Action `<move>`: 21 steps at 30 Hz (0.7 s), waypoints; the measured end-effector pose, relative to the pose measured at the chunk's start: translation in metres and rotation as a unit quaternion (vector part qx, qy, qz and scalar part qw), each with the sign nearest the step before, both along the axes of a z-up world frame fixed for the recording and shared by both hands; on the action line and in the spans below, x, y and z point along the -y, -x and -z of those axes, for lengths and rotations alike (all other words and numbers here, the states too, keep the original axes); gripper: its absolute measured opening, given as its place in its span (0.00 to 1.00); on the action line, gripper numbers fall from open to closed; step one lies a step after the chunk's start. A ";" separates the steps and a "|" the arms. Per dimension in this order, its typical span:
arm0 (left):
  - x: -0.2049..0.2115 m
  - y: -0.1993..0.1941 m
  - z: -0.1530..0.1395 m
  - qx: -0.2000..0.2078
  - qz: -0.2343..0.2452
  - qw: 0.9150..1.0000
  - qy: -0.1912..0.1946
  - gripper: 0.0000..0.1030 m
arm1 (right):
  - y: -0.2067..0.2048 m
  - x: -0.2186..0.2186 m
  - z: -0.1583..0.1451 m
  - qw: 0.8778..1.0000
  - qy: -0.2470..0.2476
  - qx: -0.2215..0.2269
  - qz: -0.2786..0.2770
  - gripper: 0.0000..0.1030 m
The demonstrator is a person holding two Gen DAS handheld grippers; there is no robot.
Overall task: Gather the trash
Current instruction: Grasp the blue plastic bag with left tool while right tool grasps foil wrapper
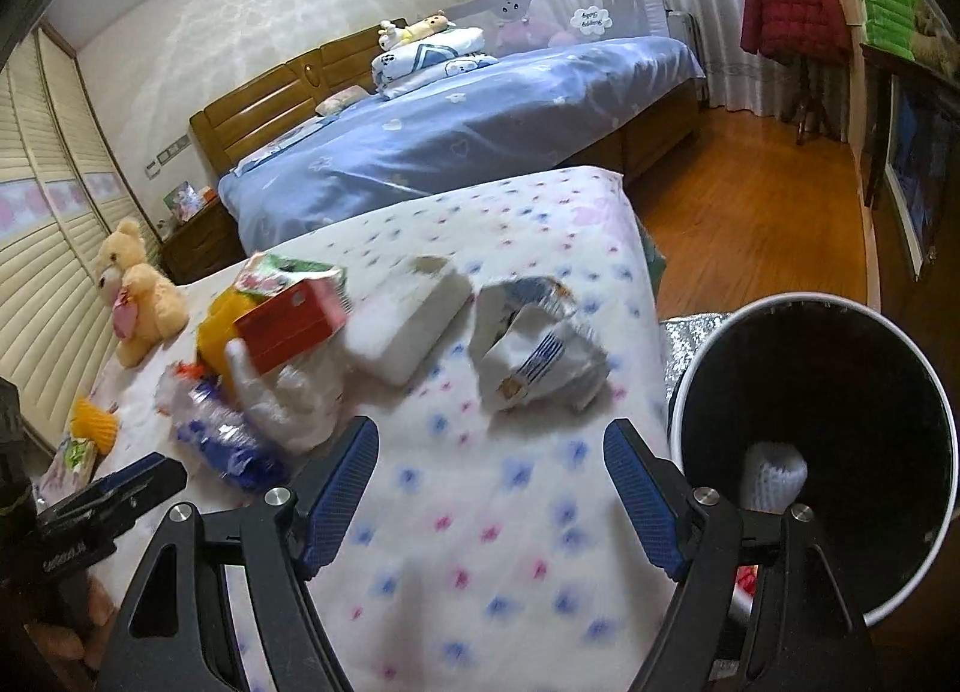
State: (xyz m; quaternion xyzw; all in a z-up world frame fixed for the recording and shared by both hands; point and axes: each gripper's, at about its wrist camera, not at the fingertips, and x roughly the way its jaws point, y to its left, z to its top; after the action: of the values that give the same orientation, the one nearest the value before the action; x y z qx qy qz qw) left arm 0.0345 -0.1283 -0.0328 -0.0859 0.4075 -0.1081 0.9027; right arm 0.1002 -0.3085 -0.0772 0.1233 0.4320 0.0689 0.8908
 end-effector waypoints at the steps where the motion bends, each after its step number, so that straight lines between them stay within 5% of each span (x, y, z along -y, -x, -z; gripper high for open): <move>1: 0.007 -0.002 0.000 -0.003 0.002 1.000 0.001 0.65 | -0.005 0.001 0.002 1.000 0.002 0.000 0.000 0.77; 7: 0.027 -0.027 0.003 -0.014 -0.008 1.000 -0.008 0.65 | -0.031 0.005 0.015 1.000 0.010 -0.012 0.001 0.73; 9: 0.021 -0.048 0.004 -0.021 -0.014 1.000 -0.015 0.63 | -0.035 0.006 0.018 1.000 0.010 -0.018 0.001 0.51; 12: 0.024 -0.053 0.012 -0.032 -0.010 0.999 -0.023 0.43 | -0.035 0.006 0.020 1.000 0.014 -0.022 -0.002 0.35; 15: 0.025 -0.047 0.009 -0.025 -0.001 0.999 -0.022 0.33 | -0.029 0.003 0.017 1.000 0.020 -0.016 -0.008 0.32; 21: 0.016 -0.026 0.006 -0.009 0.016 0.999 -0.033 0.30 | -0.005 0.003 0.006 1.000 0.005 -0.006 -0.013 0.32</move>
State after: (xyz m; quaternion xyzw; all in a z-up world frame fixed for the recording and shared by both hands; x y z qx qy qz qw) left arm 0.0610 -0.1445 -0.0390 -0.0506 0.4202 -0.1088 0.8995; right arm 0.1054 -0.3117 -0.0837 0.1136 0.4394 0.0780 0.8877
